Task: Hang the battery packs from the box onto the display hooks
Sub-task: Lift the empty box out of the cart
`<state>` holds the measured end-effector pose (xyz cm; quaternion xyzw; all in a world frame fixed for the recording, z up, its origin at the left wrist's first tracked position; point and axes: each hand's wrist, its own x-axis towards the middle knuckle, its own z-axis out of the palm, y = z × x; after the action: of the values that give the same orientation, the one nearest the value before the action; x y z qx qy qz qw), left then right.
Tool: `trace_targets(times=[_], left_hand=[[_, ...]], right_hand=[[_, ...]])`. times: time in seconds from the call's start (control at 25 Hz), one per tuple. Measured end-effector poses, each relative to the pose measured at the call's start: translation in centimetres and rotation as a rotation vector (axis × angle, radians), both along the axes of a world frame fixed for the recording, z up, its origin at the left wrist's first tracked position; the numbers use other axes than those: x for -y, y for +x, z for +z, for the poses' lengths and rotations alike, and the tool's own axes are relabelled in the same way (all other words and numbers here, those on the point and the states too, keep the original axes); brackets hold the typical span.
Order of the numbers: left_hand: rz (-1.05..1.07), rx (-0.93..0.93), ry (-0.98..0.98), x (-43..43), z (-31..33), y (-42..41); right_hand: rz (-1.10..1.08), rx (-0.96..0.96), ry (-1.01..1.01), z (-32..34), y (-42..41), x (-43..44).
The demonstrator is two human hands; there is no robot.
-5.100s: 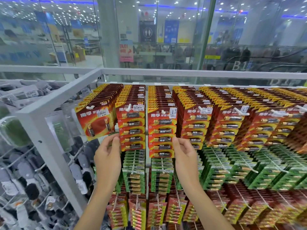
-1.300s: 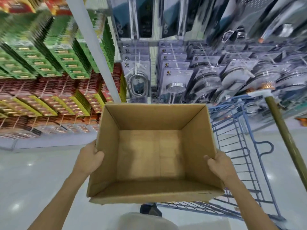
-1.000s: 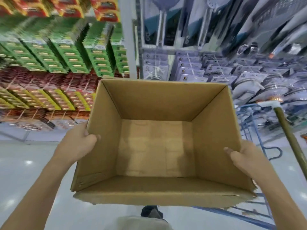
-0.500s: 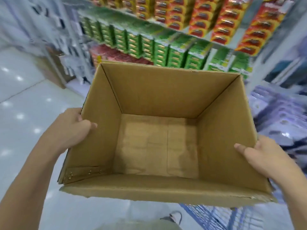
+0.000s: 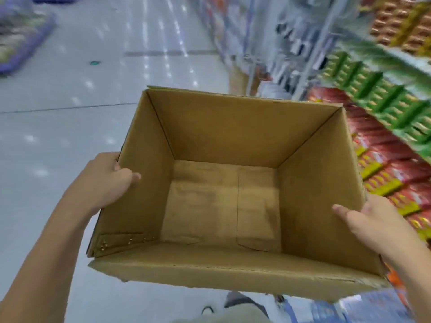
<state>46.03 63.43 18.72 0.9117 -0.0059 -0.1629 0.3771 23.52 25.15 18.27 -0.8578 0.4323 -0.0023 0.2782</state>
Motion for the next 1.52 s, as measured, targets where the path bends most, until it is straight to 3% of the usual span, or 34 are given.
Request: trace_targets(times=[0.4, 0.84, 1.2, 1.52], left_hand=[[0.775, -0.033, -0.074, -26.1, -1.7, -5.6], [1.386, -0.063, -0.122, -47.4, -3.7, -9.4], [1.873, -0.061, -0.111, -62.2, -3.5, -21.3], [2.007, -0.060, -0.116, -79.9, -2.1, -31.3]], right_hand=[[0.714, -0.036, 0.008, 0.7, 24.9, -21.2], [1.342, -0.096, 0.046, -0.7, 44.1, -55.3], [1.794, -0.114, 0.049, -1.7, 42.2, -86.9], [1.903, -0.128, 0.069, -1.9, 33.4, -110.5]])
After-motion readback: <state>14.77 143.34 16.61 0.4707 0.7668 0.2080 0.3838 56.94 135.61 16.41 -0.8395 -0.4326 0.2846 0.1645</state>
